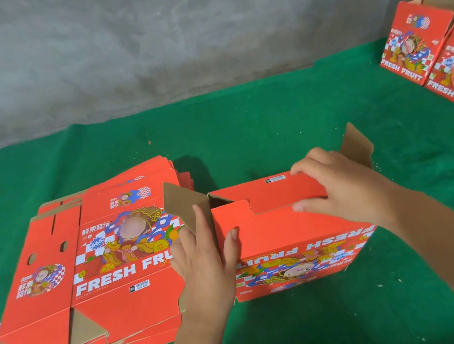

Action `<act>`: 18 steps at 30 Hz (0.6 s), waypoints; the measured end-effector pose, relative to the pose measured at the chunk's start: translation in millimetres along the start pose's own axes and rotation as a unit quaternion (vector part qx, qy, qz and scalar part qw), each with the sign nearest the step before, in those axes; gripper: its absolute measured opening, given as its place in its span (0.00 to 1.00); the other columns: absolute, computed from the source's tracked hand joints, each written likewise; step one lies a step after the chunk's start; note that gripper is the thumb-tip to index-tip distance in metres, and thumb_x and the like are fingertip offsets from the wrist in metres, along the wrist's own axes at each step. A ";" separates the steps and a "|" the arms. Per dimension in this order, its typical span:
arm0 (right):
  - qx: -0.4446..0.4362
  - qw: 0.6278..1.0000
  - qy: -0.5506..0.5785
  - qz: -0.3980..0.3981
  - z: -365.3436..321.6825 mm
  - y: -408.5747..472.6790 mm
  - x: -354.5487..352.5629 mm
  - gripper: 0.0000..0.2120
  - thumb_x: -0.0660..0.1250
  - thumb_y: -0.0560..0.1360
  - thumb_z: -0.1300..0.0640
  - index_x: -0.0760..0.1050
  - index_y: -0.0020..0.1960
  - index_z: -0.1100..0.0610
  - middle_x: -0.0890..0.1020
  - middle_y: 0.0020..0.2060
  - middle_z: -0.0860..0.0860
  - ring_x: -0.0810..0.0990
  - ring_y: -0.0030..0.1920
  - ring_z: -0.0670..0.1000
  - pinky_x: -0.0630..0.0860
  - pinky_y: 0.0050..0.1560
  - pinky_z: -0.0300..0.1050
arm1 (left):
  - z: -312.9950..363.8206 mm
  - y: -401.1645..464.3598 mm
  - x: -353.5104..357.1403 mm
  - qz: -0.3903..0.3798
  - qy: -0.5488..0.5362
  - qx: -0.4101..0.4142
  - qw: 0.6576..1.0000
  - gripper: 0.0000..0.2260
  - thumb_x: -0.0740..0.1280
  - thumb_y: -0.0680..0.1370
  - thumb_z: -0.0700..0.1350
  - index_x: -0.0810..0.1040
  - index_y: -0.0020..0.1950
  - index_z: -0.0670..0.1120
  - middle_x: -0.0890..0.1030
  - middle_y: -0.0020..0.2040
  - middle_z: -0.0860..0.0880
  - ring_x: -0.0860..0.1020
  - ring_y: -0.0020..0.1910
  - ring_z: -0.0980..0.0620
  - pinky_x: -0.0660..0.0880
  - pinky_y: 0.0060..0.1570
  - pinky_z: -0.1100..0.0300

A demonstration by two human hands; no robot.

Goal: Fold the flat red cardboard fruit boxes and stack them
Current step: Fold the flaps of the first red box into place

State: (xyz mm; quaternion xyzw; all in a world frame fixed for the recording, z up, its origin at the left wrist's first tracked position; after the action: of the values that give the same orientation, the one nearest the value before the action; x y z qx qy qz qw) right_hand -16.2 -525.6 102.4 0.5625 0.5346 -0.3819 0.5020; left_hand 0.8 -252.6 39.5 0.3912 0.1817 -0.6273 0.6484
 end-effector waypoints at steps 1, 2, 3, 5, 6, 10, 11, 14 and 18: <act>-0.012 0.999 -0.009 0.040 -2.0 2.6 -4.0 0.28 0.66 0.73 0.32 0.79 0.61 0.53 0.76 0.52 0.51 0.77 0.53 0.57 0.76 0.55 0.57 | -0.8 2.3 -0.5 0.004 -0.001 0.000 1.000 0.35 0.55 0.82 0.67 0.54 0.84 0.51 0.68 0.59 0.46 0.64 0.59 0.44 0.65 0.65 0.41; -0.020 0.994 -0.023 0.106 -3.9 3.8 -9.1 0.25 0.65 0.75 0.34 0.82 0.57 0.55 0.76 0.48 0.53 0.77 0.49 0.59 0.77 0.50 0.57 | -1.7 4.3 -0.9 0.008 -0.001 0.003 1.000 0.35 0.56 0.82 0.67 0.54 0.84 0.51 0.68 0.59 0.46 0.64 0.58 0.44 0.65 0.64 0.41; -0.021 0.982 -0.047 0.184 -5.5 4.2 -15.5 0.23 0.65 0.78 0.37 0.83 0.51 0.56 0.75 0.45 0.55 0.76 0.45 0.61 0.76 0.48 0.57 | -1.8 5.6 -1.0 0.010 0.004 0.010 1.000 0.36 0.57 0.81 0.66 0.52 0.84 0.50 0.69 0.60 0.46 0.64 0.58 0.45 0.65 0.62 0.41; 0.016 0.951 -0.095 0.295 -4.2 4.7 -27.1 0.19 0.67 0.80 0.40 0.82 0.47 0.55 0.74 0.43 0.56 0.73 0.43 0.61 0.71 0.48 0.57 | 0.1 5.1 0.6 0.003 0.023 0.035 0.999 0.37 0.62 0.81 0.63 0.50 0.85 0.51 0.70 0.63 0.45 0.64 0.58 0.44 0.66 0.60 0.41; 0.057 0.945 -0.082 0.310 -1.2 6.3 -29.7 0.16 0.68 0.79 0.40 0.80 0.51 0.54 0.74 0.45 0.57 0.74 0.45 0.62 0.70 0.49 0.57 | 1.9 3.5 1.6 -0.001 0.028 0.053 0.998 0.37 0.64 0.81 0.60 0.49 0.85 0.53 0.71 0.64 0.46 0.65 0.58 0.44 0.67 0.60 0.41; 0.162 0.939 0.087 0.291 4.9 7.4 -15.8 0.23 0.74 0.75 0.51 0.68 0.64 0.52 0.69 0.59 0.57 0.80 0.48 0.62 0.76 0.49 0.53 | 8.1 -2.4 0.1 0.005 -0.039 0.116 0.992 0.42 0.69 0.79 0.42 0.47 0.81 0.66 0.70 0.66 0.53 0.69 0.59 0.48 0.68 0.62 0.45; 0.153 0.939 0.069 0.299 0.8 3.3 -12.1 0.23 0.74 0.74 0.53 0.67 0.64 0.54 0.68 0.59 0.57 0.80 0.47 0.61 0.76 0.49 0.52 | 10.0 -2.5 -1.5 0.007 -0.061 0.130 0.990 0.40 0.68 0.80 0.42 0.48 0.80 0.67 0.72 0.66 0.55 0.70 0.60 0.49 0.67 0.62 0.47; 0.131 0.967 0.064 0.207 -3.4 -3.2 10.5 0.24 0.74 0.75 0.55 0.71 0.67 0.59 0.76 0.56 0.55 0.80 0.52 0.58 0.68 0.55 0.46 | 14.5 -2.0 -3.7 -0.016 -0.063 0.183 0.981 0.24 0.59 0.85 0.59 0.56 0.79 0.64 0.72 0.65 0.64 0.69 0.58 0.56 0.61 0.61 0.60; 0.050 0.988 0.070 0.132 -14.4 -20.9 20.9 0.20 0.72 0.77 0.56 0.78 0.68 0.56 0.75 0.67 0.52 0.73 0.71 0.56 0.66 0.74 0.55 | 14.9 5.4 5.2 -0.118 0.071 0.208 0.968 0.24 0.51 0.82 0.70 0.71 0.74 0.64 0.71 0.56 0.63 0.67 0.54 0.51 0.63 0.58 0.54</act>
State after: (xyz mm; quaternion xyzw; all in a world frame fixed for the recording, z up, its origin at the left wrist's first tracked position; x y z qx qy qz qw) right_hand -35.5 -508.6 81.8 0.6776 0.4698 -0.2984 0.4807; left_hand 3.0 -267.6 46.6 0.5370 0.1383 -0.6939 0.4594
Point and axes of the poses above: each hand's wrist, its own y-axis towards the middle knuckle, its own x-axis out of the palm, z = x × y, the point moved 5 cm from there along y, towards the middle knuckle
